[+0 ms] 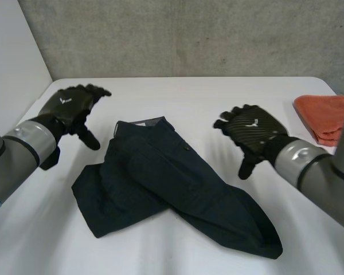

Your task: Fold the laundry.

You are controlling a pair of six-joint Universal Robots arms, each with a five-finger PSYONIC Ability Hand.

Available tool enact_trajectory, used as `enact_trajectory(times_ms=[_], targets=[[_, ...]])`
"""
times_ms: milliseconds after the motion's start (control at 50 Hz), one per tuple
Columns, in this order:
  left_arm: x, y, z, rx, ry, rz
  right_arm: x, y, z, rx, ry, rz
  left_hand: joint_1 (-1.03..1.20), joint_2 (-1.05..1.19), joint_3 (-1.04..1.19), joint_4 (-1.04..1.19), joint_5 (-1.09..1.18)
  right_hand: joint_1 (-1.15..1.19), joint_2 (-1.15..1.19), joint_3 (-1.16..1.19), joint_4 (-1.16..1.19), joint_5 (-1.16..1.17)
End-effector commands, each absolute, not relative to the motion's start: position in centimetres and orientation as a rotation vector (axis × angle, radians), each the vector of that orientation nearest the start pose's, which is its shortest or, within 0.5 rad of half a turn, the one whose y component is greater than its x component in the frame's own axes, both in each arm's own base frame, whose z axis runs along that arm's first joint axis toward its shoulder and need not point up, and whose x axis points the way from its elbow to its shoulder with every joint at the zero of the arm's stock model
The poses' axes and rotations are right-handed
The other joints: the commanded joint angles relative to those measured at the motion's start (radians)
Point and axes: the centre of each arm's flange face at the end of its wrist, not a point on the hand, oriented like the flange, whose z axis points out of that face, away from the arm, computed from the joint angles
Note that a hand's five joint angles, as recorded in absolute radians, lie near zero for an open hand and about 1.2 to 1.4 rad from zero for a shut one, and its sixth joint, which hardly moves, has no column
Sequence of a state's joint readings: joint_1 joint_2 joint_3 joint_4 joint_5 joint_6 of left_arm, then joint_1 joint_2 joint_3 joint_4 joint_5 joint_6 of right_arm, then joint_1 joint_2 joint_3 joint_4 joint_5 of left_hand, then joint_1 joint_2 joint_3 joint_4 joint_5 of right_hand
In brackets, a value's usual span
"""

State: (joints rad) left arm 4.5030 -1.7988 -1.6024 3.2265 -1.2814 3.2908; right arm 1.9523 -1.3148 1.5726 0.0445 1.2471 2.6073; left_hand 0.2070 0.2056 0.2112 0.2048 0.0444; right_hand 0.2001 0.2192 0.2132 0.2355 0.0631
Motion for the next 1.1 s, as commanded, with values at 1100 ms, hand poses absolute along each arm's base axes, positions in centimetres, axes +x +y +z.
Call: enact_trajectory(times_ms=[1100], targets=[[-22.8,-32.4,31.3,0.592,2.080,-2.398,31.5,-31.6,30.1,-1.418,1.880,-2.143,1.096,1.097,1.091,1.098,1.084,1.196,1.177,1.183,1.161,1.159]])
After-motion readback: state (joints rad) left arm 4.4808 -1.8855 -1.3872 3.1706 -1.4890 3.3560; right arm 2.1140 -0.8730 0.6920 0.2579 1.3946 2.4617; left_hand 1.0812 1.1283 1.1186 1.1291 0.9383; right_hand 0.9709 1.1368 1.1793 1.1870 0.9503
